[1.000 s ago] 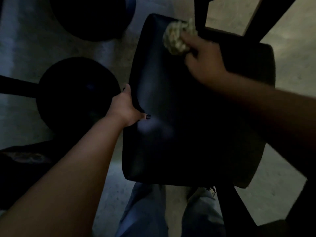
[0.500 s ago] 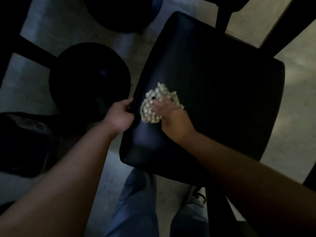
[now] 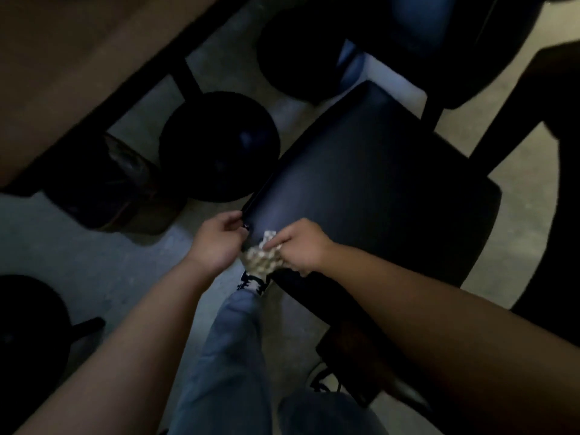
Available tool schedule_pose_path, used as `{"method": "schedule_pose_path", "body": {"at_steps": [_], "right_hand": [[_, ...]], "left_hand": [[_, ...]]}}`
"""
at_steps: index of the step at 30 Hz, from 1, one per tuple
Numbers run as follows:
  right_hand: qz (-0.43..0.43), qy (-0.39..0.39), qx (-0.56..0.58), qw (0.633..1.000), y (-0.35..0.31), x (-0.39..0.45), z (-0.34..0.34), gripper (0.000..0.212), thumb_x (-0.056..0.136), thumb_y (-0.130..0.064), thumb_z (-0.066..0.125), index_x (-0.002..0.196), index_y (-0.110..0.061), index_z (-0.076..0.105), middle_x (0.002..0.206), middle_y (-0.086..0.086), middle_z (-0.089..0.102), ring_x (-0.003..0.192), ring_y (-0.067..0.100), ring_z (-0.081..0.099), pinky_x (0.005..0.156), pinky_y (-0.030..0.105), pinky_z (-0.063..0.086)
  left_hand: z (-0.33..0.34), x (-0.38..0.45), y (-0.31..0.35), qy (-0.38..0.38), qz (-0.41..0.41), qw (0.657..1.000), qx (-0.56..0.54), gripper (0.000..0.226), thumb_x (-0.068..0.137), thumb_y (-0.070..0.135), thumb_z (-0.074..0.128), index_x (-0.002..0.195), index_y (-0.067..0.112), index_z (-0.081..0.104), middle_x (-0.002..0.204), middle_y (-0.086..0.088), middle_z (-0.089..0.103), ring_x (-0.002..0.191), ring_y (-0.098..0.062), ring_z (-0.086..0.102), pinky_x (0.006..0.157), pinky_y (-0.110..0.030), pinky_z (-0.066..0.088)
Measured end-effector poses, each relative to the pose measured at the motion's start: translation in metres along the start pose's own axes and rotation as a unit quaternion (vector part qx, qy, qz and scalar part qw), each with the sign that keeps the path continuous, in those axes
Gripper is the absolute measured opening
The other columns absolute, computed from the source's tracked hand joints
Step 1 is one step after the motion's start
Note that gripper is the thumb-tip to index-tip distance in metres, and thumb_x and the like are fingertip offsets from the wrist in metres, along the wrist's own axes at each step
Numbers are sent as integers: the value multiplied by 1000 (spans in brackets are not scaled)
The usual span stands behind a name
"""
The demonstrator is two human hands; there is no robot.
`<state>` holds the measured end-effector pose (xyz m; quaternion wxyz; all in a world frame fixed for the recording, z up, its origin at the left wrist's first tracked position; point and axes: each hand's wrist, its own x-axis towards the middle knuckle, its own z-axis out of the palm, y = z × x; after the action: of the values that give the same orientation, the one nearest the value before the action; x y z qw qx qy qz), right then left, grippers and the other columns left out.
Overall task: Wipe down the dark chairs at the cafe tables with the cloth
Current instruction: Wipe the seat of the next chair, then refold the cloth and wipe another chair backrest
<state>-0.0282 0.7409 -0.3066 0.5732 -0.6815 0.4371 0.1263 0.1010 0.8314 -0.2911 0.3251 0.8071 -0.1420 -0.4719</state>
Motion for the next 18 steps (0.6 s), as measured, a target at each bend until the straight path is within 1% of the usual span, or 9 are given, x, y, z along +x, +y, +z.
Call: {"method": "schedule_pose_path", "body": {"at_steps": [2,4,5,6,10,12,14,15,18], "right_hand": [[13,35,111,993,-21,-36,-9,36,79,3,51,98,-13,76,66,-6,65,56,5,57,50,10,45],[15,25,224,974,-44,-78,-24,36,74,7,49,95,-9,74,85,11,72,76,25,68,67,29,56],[7,10,267,964,-55,-100,-33,36,73,8,48,96,-5,73,93,17,72,85,32,69,74,37,57],[-4,-7,303,953,-66,-122,-42,37,74,8,47,98,-3,72,98,19,72,91,33,69,76,39,57],[-43,-75,399,913,-111,-200,-74,41,80,5,41,112,-1,66,110,16,70,102,30,67,83,37,55],[-60,-91,433,895,-135,-230,-87,44,81,1,39,118,0,62,116,17,67,109,31,64,90,40,52],[-81,-95,463,877,-161,-255,-97,46,78,-8,42,119,1,62,119,18,65,112,32,62,97,42,48],[-91,-97,480,867,-175,-266,-102,44,78,-12,45,116,1,64,117,19,66,110,31,63,93,41,50],[-129,-85,512,845,-215,-294,-114,36,78,-24,52,96,-3,76,107,19,70,94,29,70,70,33,57]], "left_hand": [[-13,-41,10,33,19,998,-49,32,98,14,53,129,13,58,126,-7,61,109,-14,56,98,-30,44],[-24,-83,24,50,39,994,-88,19,102,26,45,105,25,64,115,-2,65,109,-16,58,99,-39,44],[-30,-104,34,55,49,991,-113,22,103,29,43,96,29,63,109,2,66,106,-15,58,94,-38,46],[-35,-123,44,56,57,988,-136,22,103,32,42,92,32,62,106,6,67,104,-12,59,91,-35,46],[-52,-192,86,38,94,980,-171,17,100,39,46,100,35,62,113,11,66,108,-7,60,94,-34,47],[-61,-221,109,33,119,976,-178,20,99,36,51,112,32,65,114,10,68,108,-7,62,90,-31,48],[-68,-245,132,25,145,971,-189,21,98,33,52,114,32,66,111,11,70,104,-4,64,87,-28,50],[-72,-256,142,19,159,967,-198,21,99,33,51,112,33,67,110,10,70,103,-4,64,87,-27,51],[-86,-280,170,21,204,955,-215,21,98,36,50,110,33,68,105,11,72,102,-7,65,90,-31,52]]}}
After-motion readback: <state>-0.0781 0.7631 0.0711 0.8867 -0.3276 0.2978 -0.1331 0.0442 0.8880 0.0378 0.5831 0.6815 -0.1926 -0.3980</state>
